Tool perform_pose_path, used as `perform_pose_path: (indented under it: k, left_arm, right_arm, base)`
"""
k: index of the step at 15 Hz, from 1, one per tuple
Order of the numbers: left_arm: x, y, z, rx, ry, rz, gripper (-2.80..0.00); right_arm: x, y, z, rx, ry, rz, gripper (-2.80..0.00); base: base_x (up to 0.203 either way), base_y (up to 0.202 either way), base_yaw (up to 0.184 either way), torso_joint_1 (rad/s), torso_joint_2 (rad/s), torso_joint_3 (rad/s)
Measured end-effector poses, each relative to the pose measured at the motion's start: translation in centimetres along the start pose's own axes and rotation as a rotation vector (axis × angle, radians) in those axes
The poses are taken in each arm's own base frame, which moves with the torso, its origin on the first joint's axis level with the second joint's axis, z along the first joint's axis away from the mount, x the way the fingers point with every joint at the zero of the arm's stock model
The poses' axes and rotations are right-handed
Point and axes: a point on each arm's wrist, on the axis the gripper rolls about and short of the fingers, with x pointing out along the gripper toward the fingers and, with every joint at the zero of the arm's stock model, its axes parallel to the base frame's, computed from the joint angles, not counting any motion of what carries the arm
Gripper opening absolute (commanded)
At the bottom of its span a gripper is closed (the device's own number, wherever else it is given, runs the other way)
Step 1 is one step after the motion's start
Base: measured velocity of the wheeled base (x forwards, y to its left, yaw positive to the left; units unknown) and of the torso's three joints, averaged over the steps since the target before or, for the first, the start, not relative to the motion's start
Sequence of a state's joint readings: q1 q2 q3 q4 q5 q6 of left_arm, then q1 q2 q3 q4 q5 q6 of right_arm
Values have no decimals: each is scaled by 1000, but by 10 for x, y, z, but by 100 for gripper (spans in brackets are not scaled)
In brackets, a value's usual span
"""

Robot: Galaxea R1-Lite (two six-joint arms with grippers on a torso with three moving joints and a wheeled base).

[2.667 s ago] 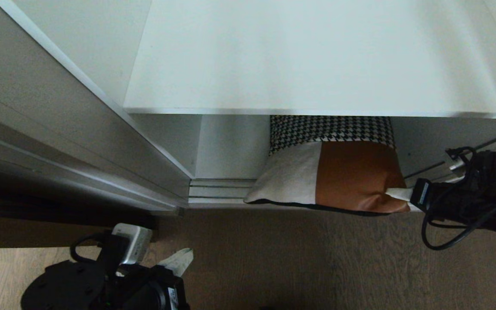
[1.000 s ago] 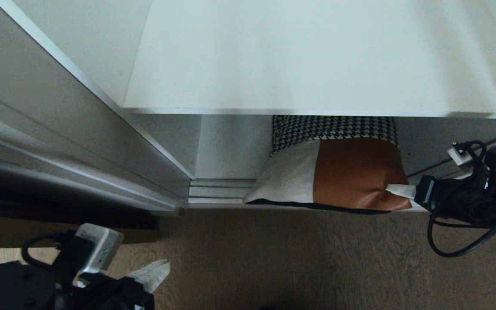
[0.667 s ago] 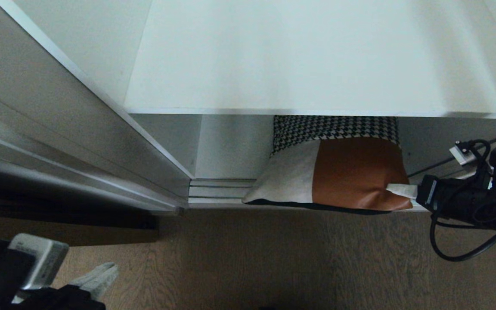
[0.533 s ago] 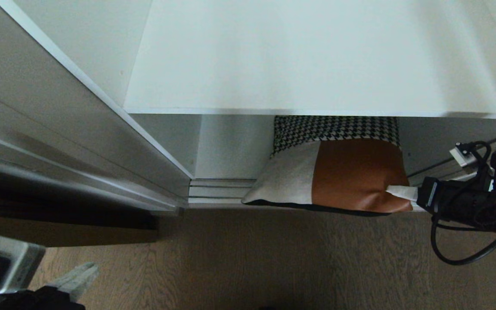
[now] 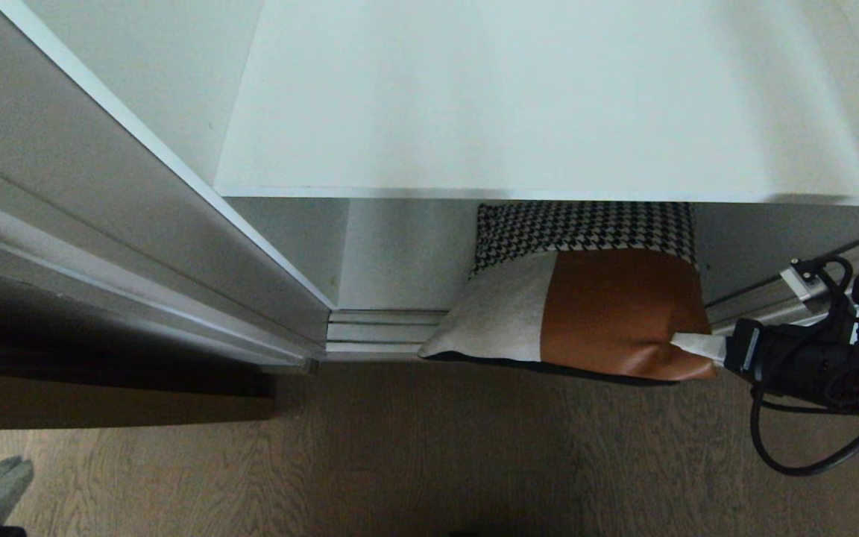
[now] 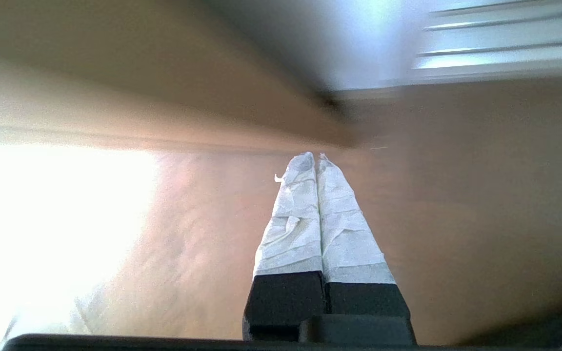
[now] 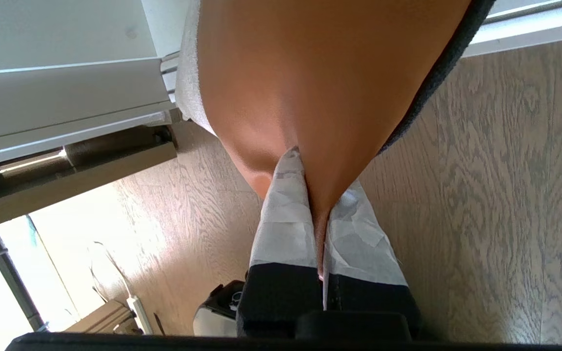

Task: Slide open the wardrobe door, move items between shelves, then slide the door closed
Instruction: Place the pillow on the higher shelf

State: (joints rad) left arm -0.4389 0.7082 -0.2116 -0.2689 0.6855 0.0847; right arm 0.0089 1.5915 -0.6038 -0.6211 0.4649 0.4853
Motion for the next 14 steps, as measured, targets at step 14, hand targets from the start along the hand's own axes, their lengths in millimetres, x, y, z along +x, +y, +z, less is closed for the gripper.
perform_pose_path:
  k: [14]
  left_arm:
    - [-15, 10, -2, -16, 34, -275, -280]
  right_arm:
    - [-68, 68, 15, -81, -129, 173, -280]
  base:
    - [0, 0, 0, 0, 0, 0]
